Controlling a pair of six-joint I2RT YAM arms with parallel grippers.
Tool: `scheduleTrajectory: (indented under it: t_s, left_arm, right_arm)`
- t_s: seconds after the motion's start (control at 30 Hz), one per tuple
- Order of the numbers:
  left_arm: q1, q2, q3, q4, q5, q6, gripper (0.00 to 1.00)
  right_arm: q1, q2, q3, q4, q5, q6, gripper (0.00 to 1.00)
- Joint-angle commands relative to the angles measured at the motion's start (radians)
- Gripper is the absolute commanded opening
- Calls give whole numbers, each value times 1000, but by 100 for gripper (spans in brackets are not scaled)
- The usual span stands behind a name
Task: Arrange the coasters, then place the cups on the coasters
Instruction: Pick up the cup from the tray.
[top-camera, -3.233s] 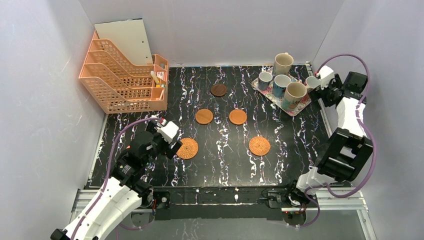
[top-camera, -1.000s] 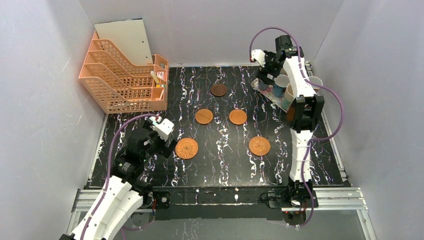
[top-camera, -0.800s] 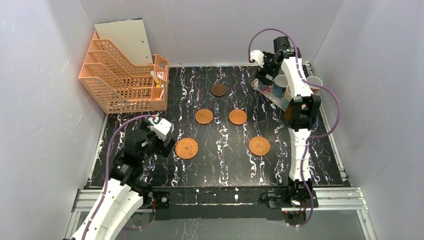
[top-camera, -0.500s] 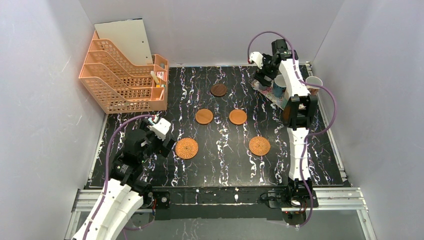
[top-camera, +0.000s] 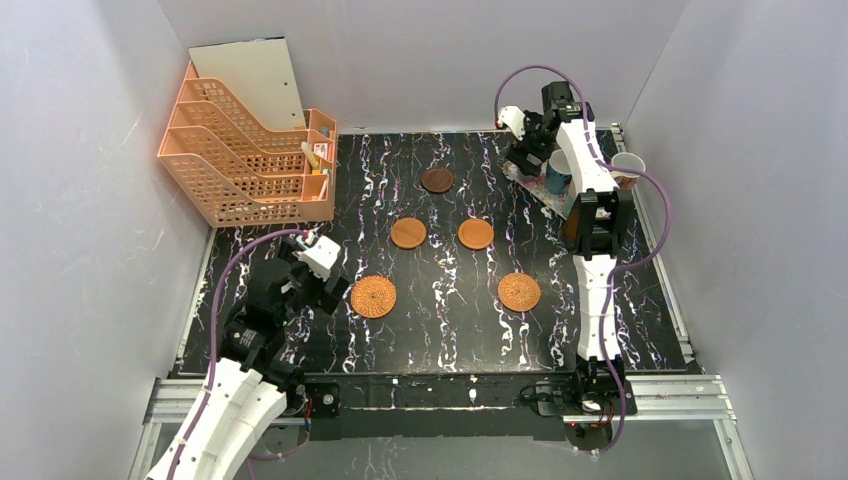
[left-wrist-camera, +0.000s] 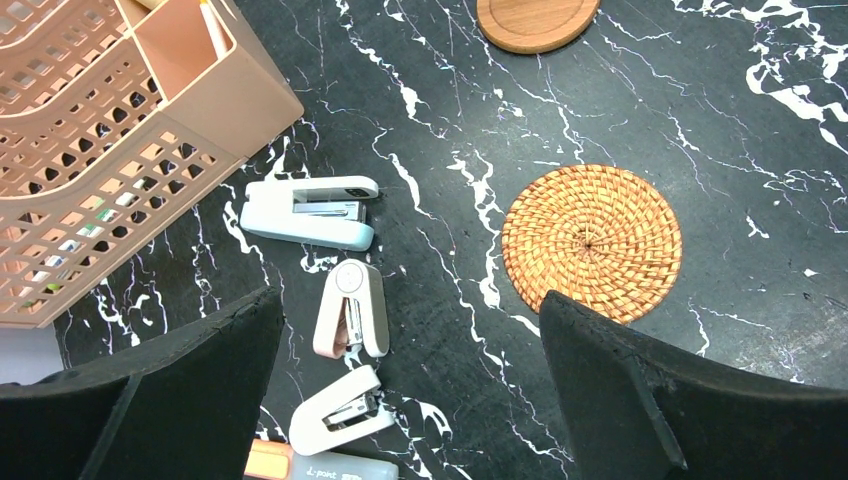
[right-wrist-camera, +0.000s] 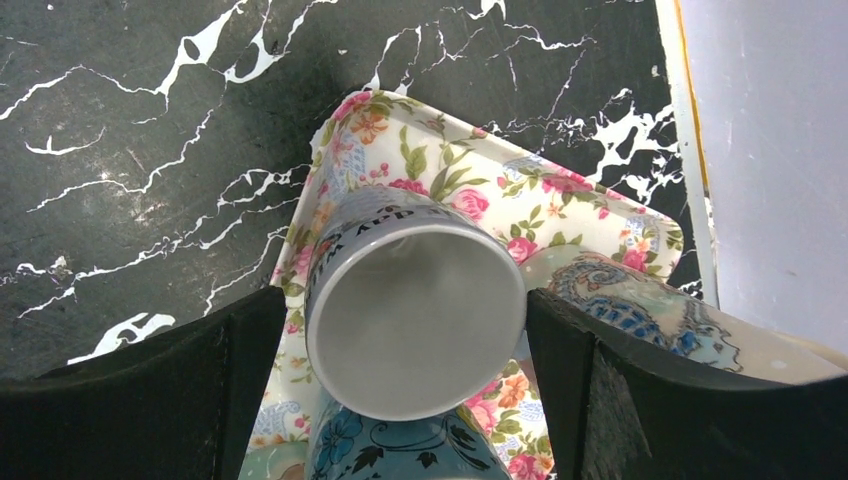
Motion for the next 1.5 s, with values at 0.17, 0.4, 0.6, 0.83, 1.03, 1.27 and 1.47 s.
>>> scheduleTrajectory:
  t_s: [0.17, 0.4, 0.6, 0.83, 1.03, 1.27, 1.47]
  left_arm:
    - [18, -9, -7, 2, 7, -1, 98]
    - [19, -18, -9, 4, 4, -1, 98]
    - [20, -14, -7, 4, 3, -1, 98]
    - [22, -12, -9, 5, 1, -1, 98]
    - [22, -5, -7, 5, -6, -1, 98]
    - [23, -7, -9, 5, -2, -1, 98]
    - [25, 0, -8, 4, -5, -1, 98]
  right_arm:
    - [7, -4, 4, -11, -57, 46, 89]
    - [7, -22, -20, 34, -64, 118, 67]
    - [8, -60, -1, 86, -86, 198, 50]
    - [33, -154, -17, 154, -90, 328, 47]
    - [81, -331, -254, 278, -9, 364, 51]
    - [118, -414, -360, 266, 76, 444, 53]
    - [126, -429, -484, 316, 134, 483, 56]
